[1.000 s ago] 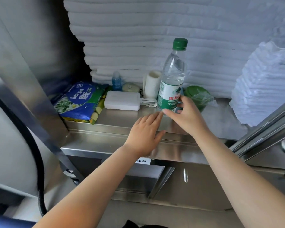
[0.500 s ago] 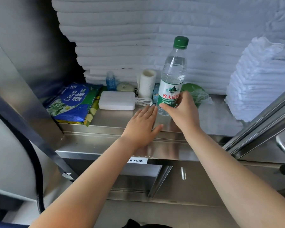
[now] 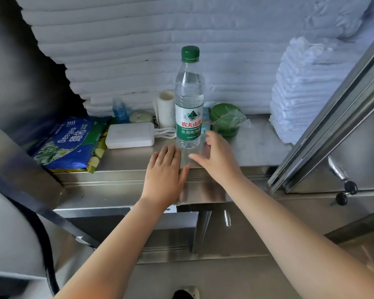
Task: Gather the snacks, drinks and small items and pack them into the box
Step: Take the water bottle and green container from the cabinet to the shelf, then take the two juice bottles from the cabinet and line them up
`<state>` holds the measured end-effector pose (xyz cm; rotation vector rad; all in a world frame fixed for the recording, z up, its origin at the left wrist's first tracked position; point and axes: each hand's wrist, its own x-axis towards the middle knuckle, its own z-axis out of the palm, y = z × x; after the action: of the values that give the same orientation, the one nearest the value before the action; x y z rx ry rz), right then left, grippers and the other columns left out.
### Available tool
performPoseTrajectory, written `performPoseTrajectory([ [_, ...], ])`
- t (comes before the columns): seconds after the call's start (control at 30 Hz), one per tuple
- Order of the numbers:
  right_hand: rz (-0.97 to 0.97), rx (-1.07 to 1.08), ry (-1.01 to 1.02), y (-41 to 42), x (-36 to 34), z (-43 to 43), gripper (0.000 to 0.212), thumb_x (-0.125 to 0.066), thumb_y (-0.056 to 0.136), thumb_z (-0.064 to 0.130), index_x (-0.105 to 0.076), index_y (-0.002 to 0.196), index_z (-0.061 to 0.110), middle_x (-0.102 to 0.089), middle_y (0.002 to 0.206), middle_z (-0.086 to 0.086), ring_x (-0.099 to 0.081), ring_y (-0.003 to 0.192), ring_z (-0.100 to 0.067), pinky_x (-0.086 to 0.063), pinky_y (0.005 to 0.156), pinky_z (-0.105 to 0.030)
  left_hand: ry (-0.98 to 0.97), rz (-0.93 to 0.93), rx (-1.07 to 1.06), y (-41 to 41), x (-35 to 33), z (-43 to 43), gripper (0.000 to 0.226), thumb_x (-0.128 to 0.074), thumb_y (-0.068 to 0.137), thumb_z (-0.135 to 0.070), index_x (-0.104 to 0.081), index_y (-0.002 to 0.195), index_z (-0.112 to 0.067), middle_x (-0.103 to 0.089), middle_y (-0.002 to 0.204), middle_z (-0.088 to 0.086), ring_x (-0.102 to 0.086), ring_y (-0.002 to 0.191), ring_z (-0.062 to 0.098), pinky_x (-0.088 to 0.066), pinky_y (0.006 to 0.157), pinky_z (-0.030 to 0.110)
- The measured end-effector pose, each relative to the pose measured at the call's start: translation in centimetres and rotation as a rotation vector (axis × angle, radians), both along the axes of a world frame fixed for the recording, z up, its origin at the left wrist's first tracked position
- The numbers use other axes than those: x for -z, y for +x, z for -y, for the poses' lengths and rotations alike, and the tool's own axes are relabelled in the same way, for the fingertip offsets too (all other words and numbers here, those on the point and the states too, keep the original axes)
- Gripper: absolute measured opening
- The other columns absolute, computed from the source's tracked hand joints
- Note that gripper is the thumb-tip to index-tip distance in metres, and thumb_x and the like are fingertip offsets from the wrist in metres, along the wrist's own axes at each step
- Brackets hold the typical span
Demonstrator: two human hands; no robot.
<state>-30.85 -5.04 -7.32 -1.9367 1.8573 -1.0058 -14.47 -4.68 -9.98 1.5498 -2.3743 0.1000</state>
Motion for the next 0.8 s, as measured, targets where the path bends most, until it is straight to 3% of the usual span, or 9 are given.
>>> performPoseTrajectory([
  [0.07,-0.267,-0.063,-0.038,-1.3,1.0,-2.3,0.052,-0.058,0.09,0.038,-0.048,0.133,0.01,-0.049,0.135,-0.007,-0.044,0.125,-0.022,-0.03,0.104,-0.027,-0.012,-0.027,-0.002,-0.7,0.4,-1.9,0.056,-0.039,0.096,-0.042,-0.042,0.138,-0.007,-0.041,0.144,0.015,-0.032,0.136,0.031,-0.022,0.111,0.044],
  [0.13,-0.504,-0.137,-0.032,-2.5,1.8,-4.6,0.055,-0.046,0.096,0.038,-0.034,0.144,0.014,-0.032,0.152,-0.006,-0.027,0.14,-0.022,-0.015,0.114,-0.029,-0.012,-0.041,-0.022,-1.8,0.9,-3.8,0.058,-0.043,0.093,-0.042,-0.045,0.136,-0.005,-0.044,0.141,0.018,-0.035,0.134,0.036,-0.022,0.111,0.049],
  [0.23,-0.574,-0.172,0.014,-4.3,2.1,-8.1,0.06,-0.038,0.099,0.04,-0.016,0.15,0.016,-0.013,0.158,-0.002,-0.008,0.146,-0.018,0.0,0.116,-0.029,0.018,-0.121,-0.042,-3.9,0.9,-6.1,0.06,-0.054,0.091,-0.038,-0.044,0.136,0.0,-0.04,0.142,0.022,-0.029,0.136,0.04,-0.021,0.112,0.051],
  [0.3,-0.499,-0.146,0.036,-5.9,0.8,-10.9,0.057,-0.038,0.099,0.04,-0.025,0.148,0.015,-0.022,0.156,-0.002,-0.013,0.145,-0.016,-0.005,0.115,-0.026,0.044,-0.199,0.013,-5.5,0.0,-7.6,0.056,-0.055,0.091,-0.034,-0.044,0.136,-0.001,-0.04,0.143,0.019,-0.028,0.137,0.036,-0.025,0.112,0.048],
  [0.37,-0.464,-0.093,0.003,-8.1,-1.0,-14.7,0.051,-0.044,0.098,0.038,-0.038,0.142,0.013,-0.037,0.148,-0.003,-0.028,0.139,-0.017,-0.021,0.112,-0.026,0.046,-0.271,0.136,-7.7,-1.5,-10.0,0.052,-0.053,0.093,-0.033,-0.047,0.134,-0.003,-0.043,0.142,0.015,-0.033,0.136,0.031,-0.03,0.11,0.044],
  [0.47,-0.461,0.023,-0.092,-12.5,-4.0,-21.8,0.045,-0.049,0.094,0.036,-0.047,0.134,0.016,-0.05,0.135,0.002,-0.046,0.123,-0.014,-0.046,0.091,-0.026,0.028,-0.393,0.342,-12.5,-4.8,-15.0,0.047,-0.043,0.094,-0.039,-0.051,0.129,-0.009,-0.047,0.138,0.007,-0.041,0.129,0.024,-0.038,0.103,0.036],
  [0.6,-0.509,0.232,-0.098,-19.9,-7.7,-32.2,0.047,-0.043,0.093,0.042,-0.045,0.135,0.019,-0.051,0.132,0.004,-0.049,0.119,-0.015,-0.046,0.091,-0.029,-0.002,-0.472,0.589,-20.8,-9.6,-21.6,0.045,-0.038,0.094,-0.042,-0.052,0.127,-0.014,-0.048,0.135,0.001,-0.042,0.125,0.017,-0.033,0.101,0.025],
  [0.73,-0.548,0.559,-0.089,-27.7,-10.8,-43.9,0.049,-0.051,0.092,0.04,-0.05,0.132,0.013,-0.053,0.13,-0.002,-0.048,0.118,-0.019,-0.041,0.099,-0.031,-0.023,-0.447,0.843,-31.1,-13.7,-28.6,0.052,-0.036,0.093,-0.046,-0.052,0.129,-0.012,-0.046,0.137,0.007,-0.043,0.126,0.023,-0.032,0.105,0.032],
  [0.8,-0.542,0.753,-0.074,-30.8,-12.2,-50.2,0.048,-0.055,0.091,0.039,-0.05,0.132,0.015,-0.052,0.131,0.0,-0.045,0.119,-0.017,-0.033,0.1,-0.024,-0.031,-0.424,0.973,-36.2,-15.5,-32.5,0.056,-0.035,0.091,-0.047,-0.052,0.129,-0.009,-0.046,0.137,0.011,-0.044,0.126,0.026,-0.034,0.105,0.035],
])
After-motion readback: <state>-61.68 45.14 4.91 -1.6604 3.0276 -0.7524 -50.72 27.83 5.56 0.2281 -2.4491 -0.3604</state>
